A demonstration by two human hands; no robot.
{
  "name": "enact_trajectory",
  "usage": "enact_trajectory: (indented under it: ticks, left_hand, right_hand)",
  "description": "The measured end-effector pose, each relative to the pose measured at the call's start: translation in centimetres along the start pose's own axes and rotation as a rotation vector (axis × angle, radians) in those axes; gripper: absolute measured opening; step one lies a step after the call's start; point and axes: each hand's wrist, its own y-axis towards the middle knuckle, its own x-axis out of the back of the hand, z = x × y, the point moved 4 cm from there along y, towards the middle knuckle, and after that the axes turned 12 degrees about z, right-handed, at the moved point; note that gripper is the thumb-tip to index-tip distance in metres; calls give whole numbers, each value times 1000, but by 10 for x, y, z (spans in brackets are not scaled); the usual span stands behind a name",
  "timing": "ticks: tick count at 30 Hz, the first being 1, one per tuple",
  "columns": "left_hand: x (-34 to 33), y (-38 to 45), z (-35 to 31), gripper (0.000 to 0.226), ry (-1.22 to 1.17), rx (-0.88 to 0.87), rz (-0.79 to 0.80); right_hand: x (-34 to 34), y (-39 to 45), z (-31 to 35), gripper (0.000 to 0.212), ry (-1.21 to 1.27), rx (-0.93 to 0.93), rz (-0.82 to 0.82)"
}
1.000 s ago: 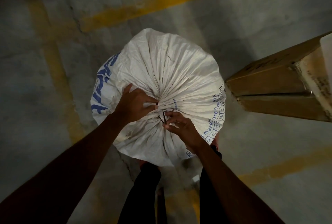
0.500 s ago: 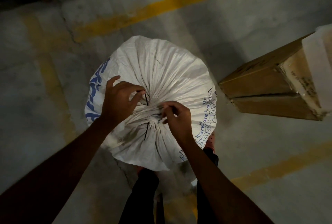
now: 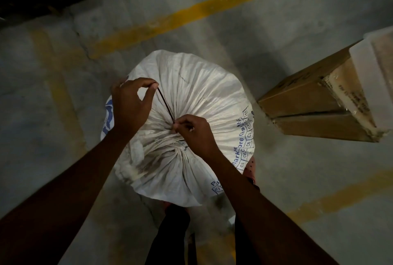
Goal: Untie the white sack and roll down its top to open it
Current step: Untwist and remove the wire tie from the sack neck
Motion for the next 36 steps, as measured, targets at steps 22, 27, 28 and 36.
enact_trajectory:
  ticks: [22, 27, 28, 36]
  left_hand:
    - [-128, 5, -145, 8, -561, 272, 192]
    - [-174, 17, -199, 15, -643, 231, 255]
    - [-185, 19, -212, 14, -654, 230, 264]
    - [-270, 49, -338, 10, -659, 122, 208]
  right_hand:
    - [154, -58, 10, 38, 175, -28, -633]
    - [227, -80, 16, 24, -85, 8, -751]
    - [245, -87, 21, 23, -160, 11, -790]
    - [401, -139, 66, 23, -541, 87, -964]
